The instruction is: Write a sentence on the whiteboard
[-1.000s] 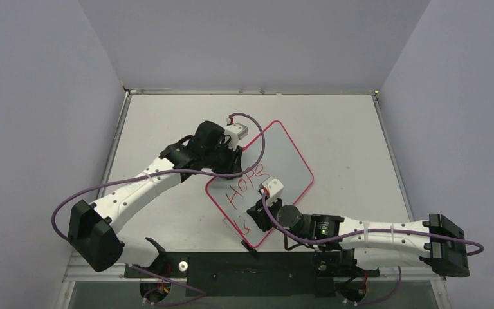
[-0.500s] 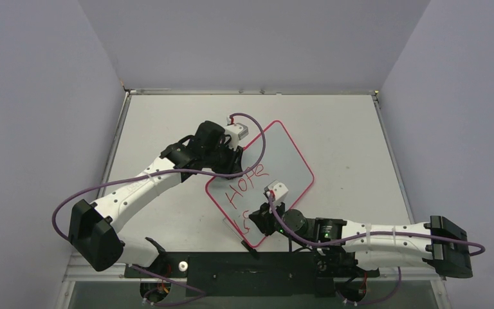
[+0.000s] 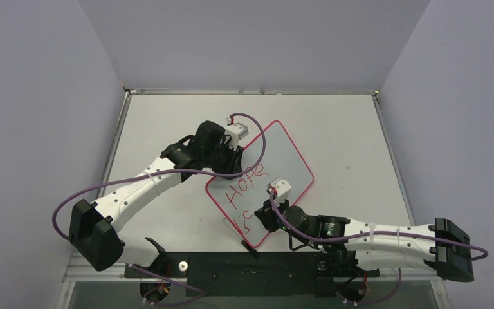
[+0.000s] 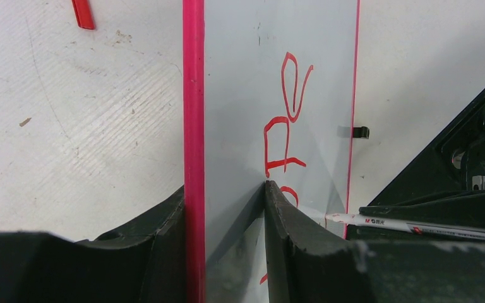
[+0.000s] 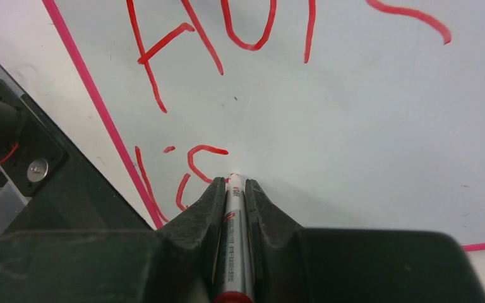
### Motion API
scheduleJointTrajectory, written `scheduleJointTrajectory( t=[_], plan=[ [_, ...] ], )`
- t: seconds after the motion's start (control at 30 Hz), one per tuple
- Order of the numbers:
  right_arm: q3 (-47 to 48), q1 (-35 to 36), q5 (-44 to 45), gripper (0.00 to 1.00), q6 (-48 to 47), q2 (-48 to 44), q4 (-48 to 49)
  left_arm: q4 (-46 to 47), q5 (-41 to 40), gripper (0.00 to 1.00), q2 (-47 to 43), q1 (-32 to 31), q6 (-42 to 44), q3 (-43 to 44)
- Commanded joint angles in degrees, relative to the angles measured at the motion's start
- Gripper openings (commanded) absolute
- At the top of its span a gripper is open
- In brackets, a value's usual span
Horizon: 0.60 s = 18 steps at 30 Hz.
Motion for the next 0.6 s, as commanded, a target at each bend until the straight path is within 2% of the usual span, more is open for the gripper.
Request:
scheduleJointTrajectory(
  t=[0.0, 0.57],
  plan=[
    [4.1, -1.6, 2.7, 0.0, -4.0, 1.3, -3.8, -6.0, -12.8, 0.0, 2.7, -0.4, 7.8, -1.7],
    [6.1, -1.6, 0.3, 0.0, -5.2, 2.2, -2.0, -6.1, -12.7, 0.0, 2.5, -0.4, 7.8, -1.8]
  ],
)
